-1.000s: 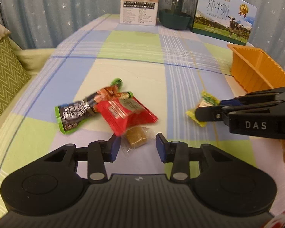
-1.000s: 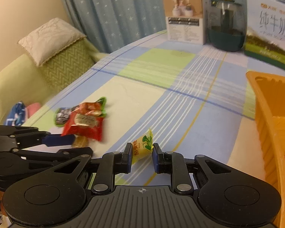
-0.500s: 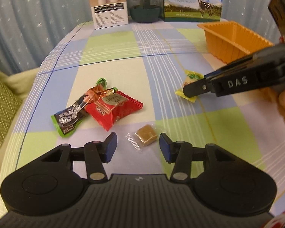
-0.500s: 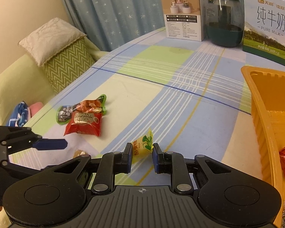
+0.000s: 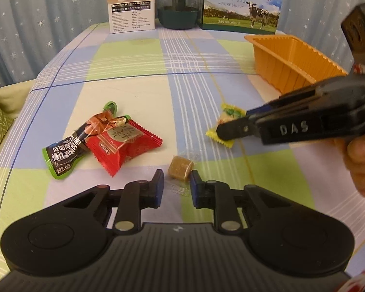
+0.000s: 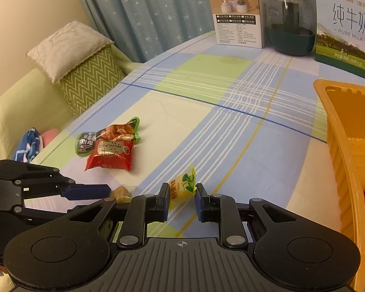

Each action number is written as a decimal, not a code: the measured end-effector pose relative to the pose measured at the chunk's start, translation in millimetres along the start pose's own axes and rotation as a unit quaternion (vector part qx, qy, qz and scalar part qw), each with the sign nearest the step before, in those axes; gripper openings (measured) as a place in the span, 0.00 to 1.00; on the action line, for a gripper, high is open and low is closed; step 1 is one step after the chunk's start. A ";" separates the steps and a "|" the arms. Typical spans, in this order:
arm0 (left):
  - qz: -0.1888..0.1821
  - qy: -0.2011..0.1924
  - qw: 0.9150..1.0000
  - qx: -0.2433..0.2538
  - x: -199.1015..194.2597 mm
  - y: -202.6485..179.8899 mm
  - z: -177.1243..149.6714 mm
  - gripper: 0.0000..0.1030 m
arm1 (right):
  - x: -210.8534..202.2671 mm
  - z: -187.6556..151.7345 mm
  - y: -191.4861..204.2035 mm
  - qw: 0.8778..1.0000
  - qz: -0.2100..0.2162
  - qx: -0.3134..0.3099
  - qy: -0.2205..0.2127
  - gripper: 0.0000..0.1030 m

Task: Organize snacks
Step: 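Grasp the small brown square candy with the left gripper while the right holds the yellow candy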

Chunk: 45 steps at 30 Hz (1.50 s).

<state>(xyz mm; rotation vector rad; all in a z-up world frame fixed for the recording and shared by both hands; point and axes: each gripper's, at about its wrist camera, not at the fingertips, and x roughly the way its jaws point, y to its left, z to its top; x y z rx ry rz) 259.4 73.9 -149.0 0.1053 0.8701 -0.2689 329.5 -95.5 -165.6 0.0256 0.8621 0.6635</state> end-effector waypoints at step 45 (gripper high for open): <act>0.017 0.006 1.000 -0.018 7.9 1.1 9.9 0.18 | -10.1 -9.5 -5.3 0.999 -0.026 -0.016 0.021 0.63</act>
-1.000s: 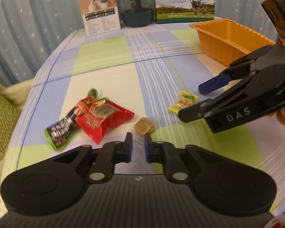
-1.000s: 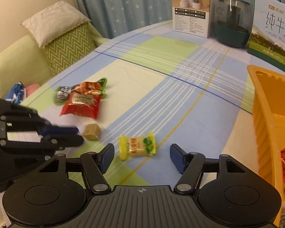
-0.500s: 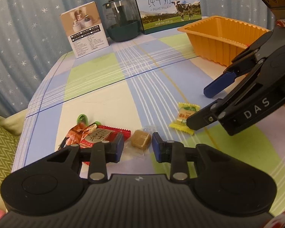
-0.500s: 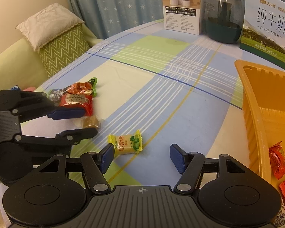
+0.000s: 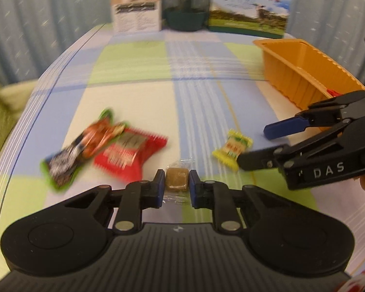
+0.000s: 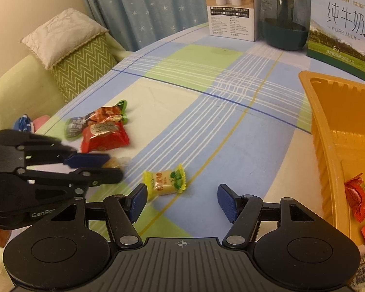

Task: Organize snacks
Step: 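Grasp the small brown square candy with the left gripper while the right holds the yellow candy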

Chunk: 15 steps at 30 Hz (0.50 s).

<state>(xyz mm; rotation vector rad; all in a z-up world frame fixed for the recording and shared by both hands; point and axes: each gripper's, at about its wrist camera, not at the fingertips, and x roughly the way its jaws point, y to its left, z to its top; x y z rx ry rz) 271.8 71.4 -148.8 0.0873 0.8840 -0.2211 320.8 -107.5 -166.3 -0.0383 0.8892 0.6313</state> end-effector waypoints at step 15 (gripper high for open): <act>0.028 -0.023 0.998 0.055 -5.3 -8.0 -16.2 0.26 | 23.3 -1.9 29.5 0.996 -0.037 -0.083 -0.024 0.41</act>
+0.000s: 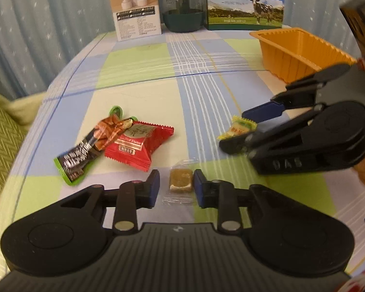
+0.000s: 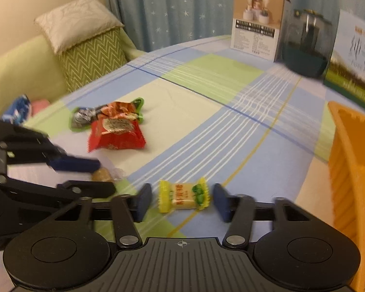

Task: Organize snacks
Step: 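Grasp the small brown square candy with the left gripper while the right holds the yellow candy, then carry both candies over the orange tray and open the left gripper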

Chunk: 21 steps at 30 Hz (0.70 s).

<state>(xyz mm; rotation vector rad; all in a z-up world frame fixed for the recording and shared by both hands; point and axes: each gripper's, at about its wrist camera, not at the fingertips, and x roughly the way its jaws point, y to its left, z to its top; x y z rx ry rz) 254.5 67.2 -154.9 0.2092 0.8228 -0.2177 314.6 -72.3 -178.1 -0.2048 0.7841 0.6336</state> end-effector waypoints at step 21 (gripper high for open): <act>-0.015 0.005 0.999 -0.035 -2.5 -2.6 5.3 0.17 | -41.0 13.2 -24.8 0.996 -0.014 0.080 -0.033 0.23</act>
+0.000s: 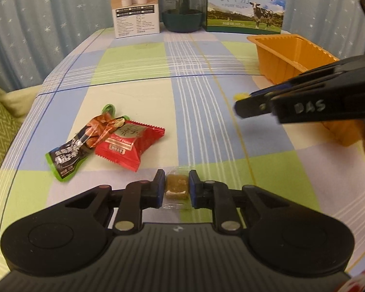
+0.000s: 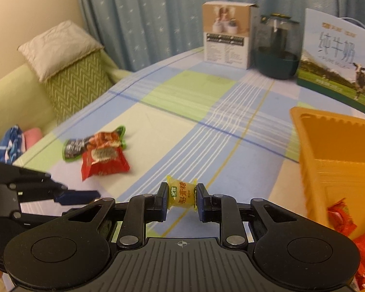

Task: Organize snacks
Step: 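Carry both candies over the orange tray and open the left gripper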

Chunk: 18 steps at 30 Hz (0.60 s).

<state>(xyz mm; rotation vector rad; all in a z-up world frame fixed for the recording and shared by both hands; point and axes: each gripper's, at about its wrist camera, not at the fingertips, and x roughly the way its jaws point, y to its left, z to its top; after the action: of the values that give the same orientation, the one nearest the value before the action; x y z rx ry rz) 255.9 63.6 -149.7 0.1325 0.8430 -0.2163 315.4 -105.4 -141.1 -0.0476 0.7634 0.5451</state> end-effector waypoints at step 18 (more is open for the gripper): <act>0.020 -0.046 0.996 -0.074 -50.2 -37.2 23.0 0.17 | -87.7 -11.9 -9.3 0.997 -0.046 0.020 -0.062 0.23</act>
<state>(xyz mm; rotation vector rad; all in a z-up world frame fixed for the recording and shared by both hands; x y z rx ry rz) 231.1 29.7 -97.9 -0.0005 0.7607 -0.1211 260.4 -155.8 -92.6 -0.0118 0.6484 0.4416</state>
